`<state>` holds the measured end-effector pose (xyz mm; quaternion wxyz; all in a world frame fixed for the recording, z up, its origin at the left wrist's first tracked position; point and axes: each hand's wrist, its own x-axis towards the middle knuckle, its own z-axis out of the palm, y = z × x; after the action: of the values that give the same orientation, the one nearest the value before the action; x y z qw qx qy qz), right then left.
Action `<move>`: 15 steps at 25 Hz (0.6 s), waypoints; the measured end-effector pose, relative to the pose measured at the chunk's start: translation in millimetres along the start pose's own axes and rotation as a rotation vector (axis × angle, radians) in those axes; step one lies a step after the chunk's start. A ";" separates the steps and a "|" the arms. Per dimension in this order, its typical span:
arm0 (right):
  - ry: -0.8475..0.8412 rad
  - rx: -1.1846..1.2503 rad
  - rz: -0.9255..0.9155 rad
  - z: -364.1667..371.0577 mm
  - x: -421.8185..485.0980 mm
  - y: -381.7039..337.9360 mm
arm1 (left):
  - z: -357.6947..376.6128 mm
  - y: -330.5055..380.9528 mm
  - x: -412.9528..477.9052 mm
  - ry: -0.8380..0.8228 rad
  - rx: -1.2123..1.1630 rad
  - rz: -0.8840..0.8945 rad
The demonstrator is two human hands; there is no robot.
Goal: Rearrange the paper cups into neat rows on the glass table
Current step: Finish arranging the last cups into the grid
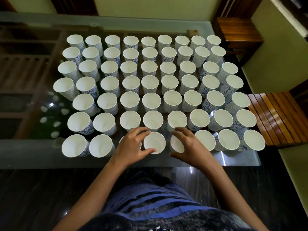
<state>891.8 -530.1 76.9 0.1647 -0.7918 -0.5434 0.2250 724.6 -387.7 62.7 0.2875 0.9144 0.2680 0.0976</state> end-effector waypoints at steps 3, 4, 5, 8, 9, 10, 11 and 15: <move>-0.025 0.004 -0.100 8.8 14.1 -22.2 | -11.1 -14.5 -13.0 0.071 0.001 -0.087; -0.044 -0.005 -0.125 12.8 19.7 -29.7 | -14.6 -19.3 -17.8 0.082 0.001 -0.113; -0.065 -0.017 -0.138 16.2 24.3 -35.8 | -17.1 -23.3 -21.9 0.087 0.004 -0.133; -0.102 -0.075 -0.176 25.3 32.8 -45.3 | -19.4 -31.5 -32.0 0.069 0.010 -0.169; -0.107 -0.101 -0.191 27.2 34.0 -45.9 | -18.8 -32.5 -33.6 0.060 -0.001 -0.177; -0.106 -0.122 -0.202 28.4 35.0 -45.5 | -18.0 -33.2 -34.4 0.055 -0.018 -0.186; -0.105 -0.135 -0.207 29.1 35.7 -44.8 | -17.2 -33.6 -34.4 0.053 -0.037 -0.194; -0.112 -0.145 -0.209 29.7 34.0 -39.2 | -15.9 -34.0 -31.9 0.047 -0.080 -0.178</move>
<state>855.5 -483.9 65.6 0.0988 -0.7271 -0.6460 0.2105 677.8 -374.1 55.2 0.3248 0.8722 0.3507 0.1038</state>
